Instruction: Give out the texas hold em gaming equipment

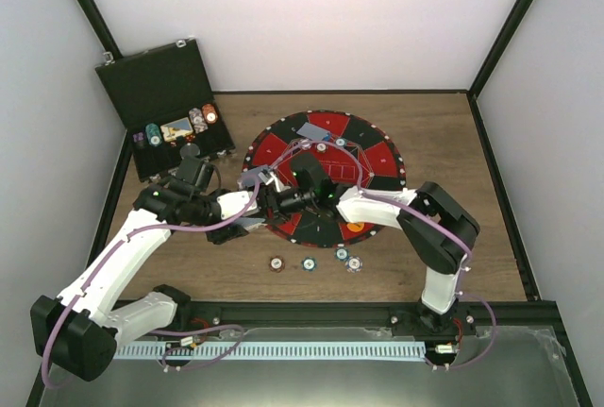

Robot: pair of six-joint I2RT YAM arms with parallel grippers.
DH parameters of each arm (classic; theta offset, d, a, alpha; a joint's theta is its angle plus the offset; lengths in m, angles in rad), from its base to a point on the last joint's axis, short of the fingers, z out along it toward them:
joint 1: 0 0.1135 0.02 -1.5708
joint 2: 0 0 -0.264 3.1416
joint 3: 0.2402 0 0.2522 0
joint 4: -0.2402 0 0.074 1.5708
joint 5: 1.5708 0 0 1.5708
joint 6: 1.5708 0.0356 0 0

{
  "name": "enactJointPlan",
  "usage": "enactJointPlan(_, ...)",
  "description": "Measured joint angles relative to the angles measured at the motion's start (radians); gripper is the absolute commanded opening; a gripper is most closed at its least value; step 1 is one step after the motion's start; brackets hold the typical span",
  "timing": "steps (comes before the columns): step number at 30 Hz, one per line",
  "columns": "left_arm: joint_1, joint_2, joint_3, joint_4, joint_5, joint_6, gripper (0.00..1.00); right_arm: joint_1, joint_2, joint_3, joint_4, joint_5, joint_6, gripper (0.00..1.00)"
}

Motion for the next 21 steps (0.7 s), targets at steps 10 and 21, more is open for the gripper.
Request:
enactJointPlan(10,0.0,-0.014,-0.006,0.0,-0.008,0.006,0.16,-0.014,0.026,0.014,0.01,-0.019,-0.004,0.58)
enactJointPlan(21,0.0,-0.014,-0.025,0.003,-0.022,0.019,0.16,-0.053,-0.032,-0.051,-0.007,-0.021,-0.032,0.55)
